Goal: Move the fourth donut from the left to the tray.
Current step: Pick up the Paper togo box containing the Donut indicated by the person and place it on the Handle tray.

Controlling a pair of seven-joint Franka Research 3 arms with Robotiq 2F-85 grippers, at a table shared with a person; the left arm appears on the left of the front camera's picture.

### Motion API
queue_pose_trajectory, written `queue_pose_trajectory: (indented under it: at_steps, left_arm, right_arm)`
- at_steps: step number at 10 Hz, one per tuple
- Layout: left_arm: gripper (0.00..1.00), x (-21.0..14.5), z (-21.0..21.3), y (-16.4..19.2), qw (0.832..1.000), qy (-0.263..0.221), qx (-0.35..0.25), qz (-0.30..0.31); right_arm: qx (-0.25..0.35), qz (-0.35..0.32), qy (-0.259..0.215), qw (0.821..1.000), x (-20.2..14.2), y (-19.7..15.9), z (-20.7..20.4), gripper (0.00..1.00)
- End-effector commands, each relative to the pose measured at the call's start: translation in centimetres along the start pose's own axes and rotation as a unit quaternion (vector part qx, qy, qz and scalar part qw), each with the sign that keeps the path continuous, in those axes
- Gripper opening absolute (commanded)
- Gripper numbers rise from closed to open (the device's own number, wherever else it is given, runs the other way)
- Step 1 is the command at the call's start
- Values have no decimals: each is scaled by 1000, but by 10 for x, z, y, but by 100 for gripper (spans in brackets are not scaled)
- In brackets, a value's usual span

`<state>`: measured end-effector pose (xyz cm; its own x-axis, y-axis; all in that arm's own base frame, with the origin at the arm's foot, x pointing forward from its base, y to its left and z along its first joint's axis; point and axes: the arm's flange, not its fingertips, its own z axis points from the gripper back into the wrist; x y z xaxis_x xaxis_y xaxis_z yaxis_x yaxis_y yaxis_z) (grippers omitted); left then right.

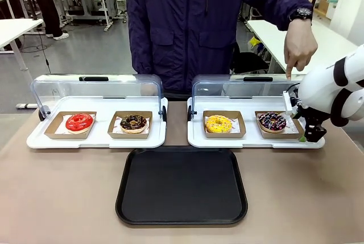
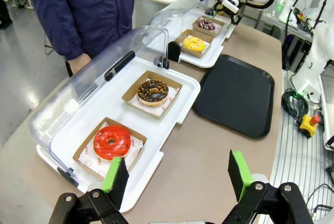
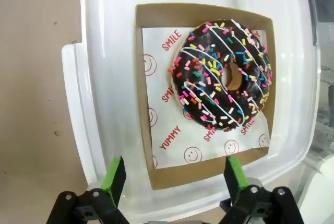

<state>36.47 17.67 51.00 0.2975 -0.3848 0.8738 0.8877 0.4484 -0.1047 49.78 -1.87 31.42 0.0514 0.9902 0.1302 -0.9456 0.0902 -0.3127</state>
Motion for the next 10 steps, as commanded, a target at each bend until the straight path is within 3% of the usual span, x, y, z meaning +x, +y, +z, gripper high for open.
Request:
queue_pose_trajectory:
  at_steps: [1,5,6,7,8,9,10]
  left_arm:
    - [100,1,0,-1,1000,-5,-2,-7]
    - [100,1,0,-1,1000,-5,-2,-7]
    - [100,1,0,-1,1000,-5,-2,-7]
    - [100,1,0,-1,1000,-5,-2,-7]
    - [100,1,0,-1,1000,-5,-2,-7]
    - [100,1,0,-1,1000,-5,-2,-7]
    - [100,1,0,-1,1000,-5,-2,-7]
  right_arm:
    - [-2,26,3,1000,-2,-5,-5,100]
    - [8,30,2,999,-1,-10,-15,100]
    - [9,28,2,1000,-1,-12,-16,83]
    - [18,26,1,1000,-1,-13,-16,42]
    - [21,23,1,999,-1,-13,-15,25]
    - [24,24,3,999,-1,-13,-15,0]
    - [28,24,3,999,0,-13,-14,0]
